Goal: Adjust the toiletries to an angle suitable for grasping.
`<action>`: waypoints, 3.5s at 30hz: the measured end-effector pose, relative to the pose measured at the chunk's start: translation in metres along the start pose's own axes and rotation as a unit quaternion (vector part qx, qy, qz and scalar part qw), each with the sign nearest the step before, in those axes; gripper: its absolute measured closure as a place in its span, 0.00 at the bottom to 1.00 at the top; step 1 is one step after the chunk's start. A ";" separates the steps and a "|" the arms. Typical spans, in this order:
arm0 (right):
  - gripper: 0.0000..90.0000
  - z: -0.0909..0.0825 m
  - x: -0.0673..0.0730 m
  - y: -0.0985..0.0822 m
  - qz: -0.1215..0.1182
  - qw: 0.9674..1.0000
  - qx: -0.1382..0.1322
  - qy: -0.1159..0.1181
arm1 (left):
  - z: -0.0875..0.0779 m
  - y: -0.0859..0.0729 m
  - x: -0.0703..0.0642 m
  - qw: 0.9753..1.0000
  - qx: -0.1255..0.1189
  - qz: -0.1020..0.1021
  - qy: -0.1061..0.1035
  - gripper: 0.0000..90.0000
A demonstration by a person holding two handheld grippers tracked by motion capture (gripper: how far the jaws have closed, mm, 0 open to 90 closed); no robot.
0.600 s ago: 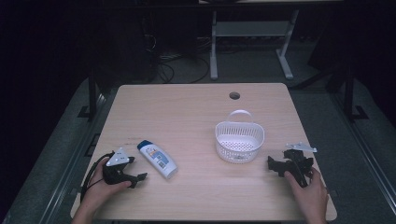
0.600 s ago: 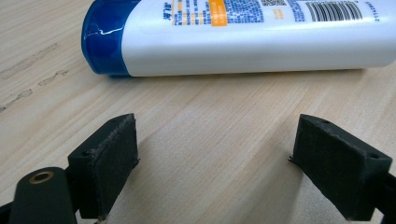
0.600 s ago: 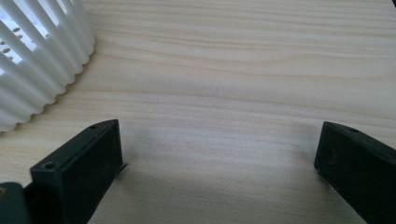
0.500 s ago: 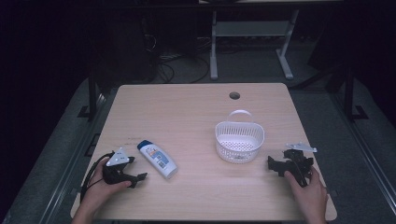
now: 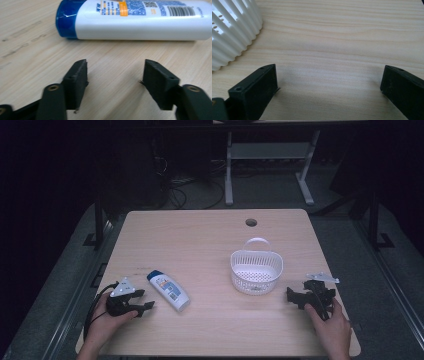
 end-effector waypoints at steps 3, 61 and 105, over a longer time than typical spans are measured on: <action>0.00 0.000 0.000 0.000 0.000 1.000 0.000 0.000 | -0.004 0.002 0.002 1.000 -0.004 -0.006 0.003 0.60; 0.00 0.000 0.000 0.000 0.000 1.000 0.000 0.000 | 0.018 0.058 0.037 0.998 -0.011 -0.054 0.037 1.00; 0.00 0.000 0.000 0.000 0.000 1.000 0.000 0.000 | 0.060 0.114 0.002 0.999 -0.037 -0.030 -0.009 1.00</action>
Point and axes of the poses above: each handheld gripper's, and its own axes: z roughly forward along the jaws, y roughly out of its top, x roughly to its left, the point moved 6 cm from there along z, roughly forward along the jaws, and after that the axes turned 11 degrees about x, right-handed, at the moved point
